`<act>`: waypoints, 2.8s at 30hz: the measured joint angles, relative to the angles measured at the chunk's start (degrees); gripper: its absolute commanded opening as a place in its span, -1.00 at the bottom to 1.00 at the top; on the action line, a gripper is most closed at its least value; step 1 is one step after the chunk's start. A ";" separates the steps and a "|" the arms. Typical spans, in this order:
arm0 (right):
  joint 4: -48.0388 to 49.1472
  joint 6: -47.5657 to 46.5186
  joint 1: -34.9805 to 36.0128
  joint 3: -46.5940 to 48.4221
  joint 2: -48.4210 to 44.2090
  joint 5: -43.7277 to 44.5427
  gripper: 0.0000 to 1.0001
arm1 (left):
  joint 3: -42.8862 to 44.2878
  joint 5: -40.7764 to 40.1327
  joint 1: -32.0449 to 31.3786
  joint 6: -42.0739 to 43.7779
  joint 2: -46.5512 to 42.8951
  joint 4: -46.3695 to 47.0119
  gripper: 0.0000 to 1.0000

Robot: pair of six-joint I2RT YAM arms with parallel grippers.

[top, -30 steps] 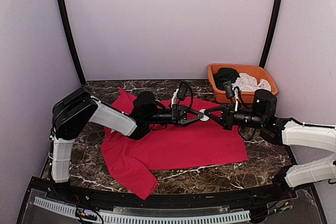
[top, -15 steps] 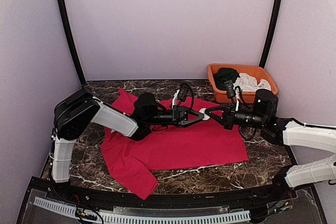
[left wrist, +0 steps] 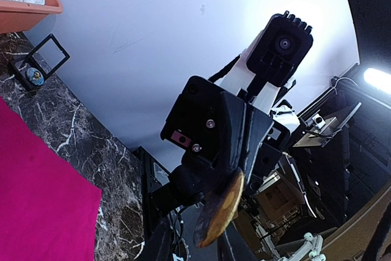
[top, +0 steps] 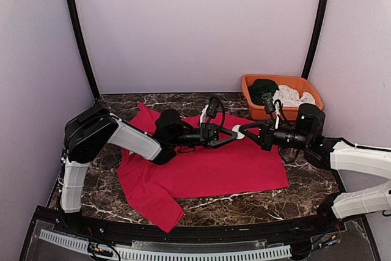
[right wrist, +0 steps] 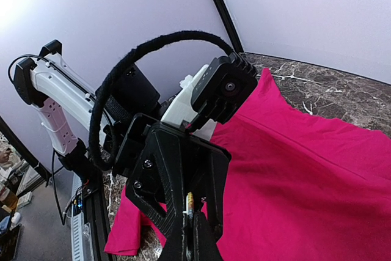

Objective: Pin the brooch onto the clothing
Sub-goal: Open the brooch at the center of the board, then pick up the flattened clothing from the center of the board.

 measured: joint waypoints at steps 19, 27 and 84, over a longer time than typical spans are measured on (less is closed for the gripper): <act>-1.88 -1.95 0.48 0.00 0.17 2.25 -1.00 | 1.40 0.68 0.00 1.27 0.31 -4.09 -0.73; -3.32 -3.21 0.74 0.00 0.20 3.63 -1.00 | 2.21 1.07 -0.04 2.80 0.33 -7.50 -0.75; -16.79 -1.20 1.57 6.01 1.64 11.45 -1.00 | -12.00 -46.77 2.71 52.19 -35.82 -56.61 0.97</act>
